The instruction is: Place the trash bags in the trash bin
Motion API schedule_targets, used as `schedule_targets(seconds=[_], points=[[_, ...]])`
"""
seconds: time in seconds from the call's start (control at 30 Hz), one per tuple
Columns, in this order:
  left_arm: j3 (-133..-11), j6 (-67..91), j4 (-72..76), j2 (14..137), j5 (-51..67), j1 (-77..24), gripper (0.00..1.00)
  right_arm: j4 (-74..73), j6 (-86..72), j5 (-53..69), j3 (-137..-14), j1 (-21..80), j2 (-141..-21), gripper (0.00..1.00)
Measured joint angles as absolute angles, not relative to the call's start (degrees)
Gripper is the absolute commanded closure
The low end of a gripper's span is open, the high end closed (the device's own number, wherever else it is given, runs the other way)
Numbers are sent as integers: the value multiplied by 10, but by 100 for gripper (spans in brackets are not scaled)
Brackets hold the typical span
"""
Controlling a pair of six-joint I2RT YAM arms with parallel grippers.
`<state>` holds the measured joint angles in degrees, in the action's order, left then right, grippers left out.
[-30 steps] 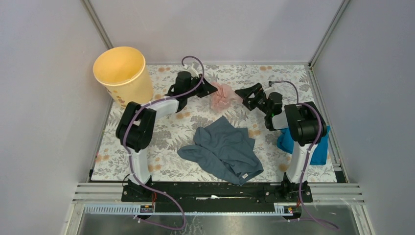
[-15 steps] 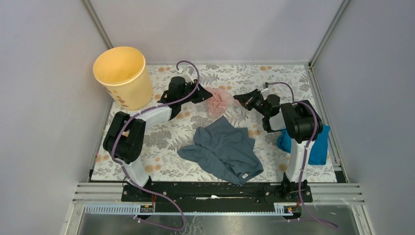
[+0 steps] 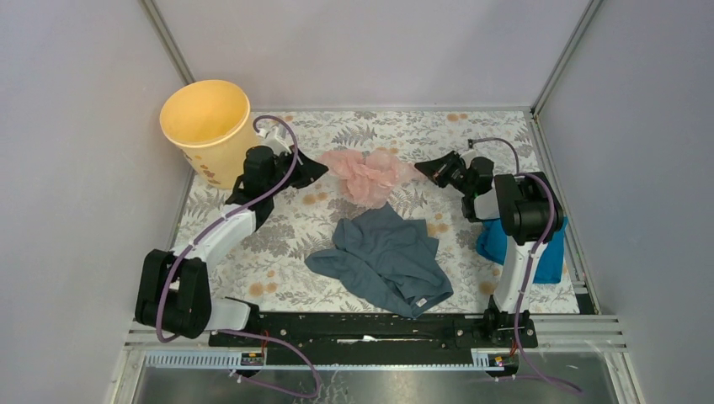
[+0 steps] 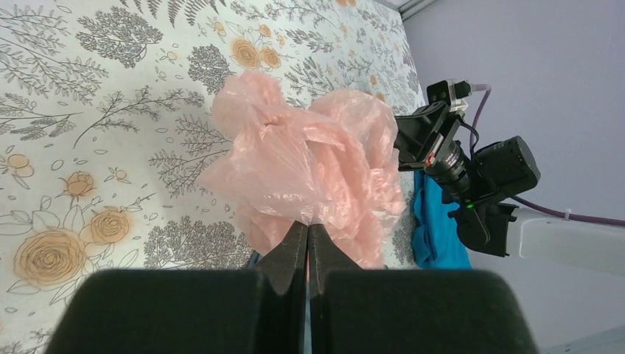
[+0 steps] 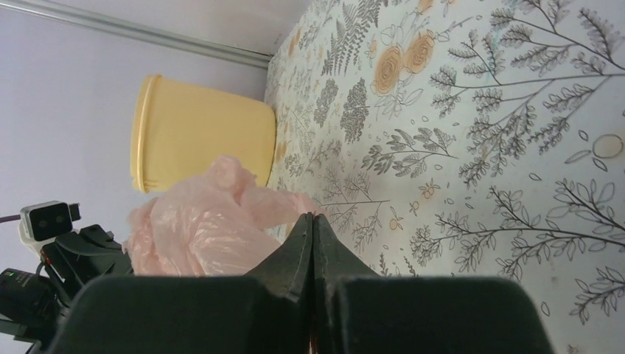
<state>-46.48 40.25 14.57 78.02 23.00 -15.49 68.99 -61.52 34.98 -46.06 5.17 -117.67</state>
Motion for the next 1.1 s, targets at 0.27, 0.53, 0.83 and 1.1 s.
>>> schedule_targets(seconds=[0.27, 0.53, 0.83, 1.1], points=[[-450, 408, 94, 722, 248, -140, 100, 670, -578, 371, -467, 50, -1156, 100], [-480, 354, -36, 628, 238, -126, 100, 593, -505, 361, -473, 50, -1095, 100], [-598, 293, -77, 596, 234, -126, 100, 531, -473, 345, -522, 51, -1094, 100], [-611, 268, -86, 693, 206, -126, 94, 579, -458, 375, -509, 50, -1093, 100]])
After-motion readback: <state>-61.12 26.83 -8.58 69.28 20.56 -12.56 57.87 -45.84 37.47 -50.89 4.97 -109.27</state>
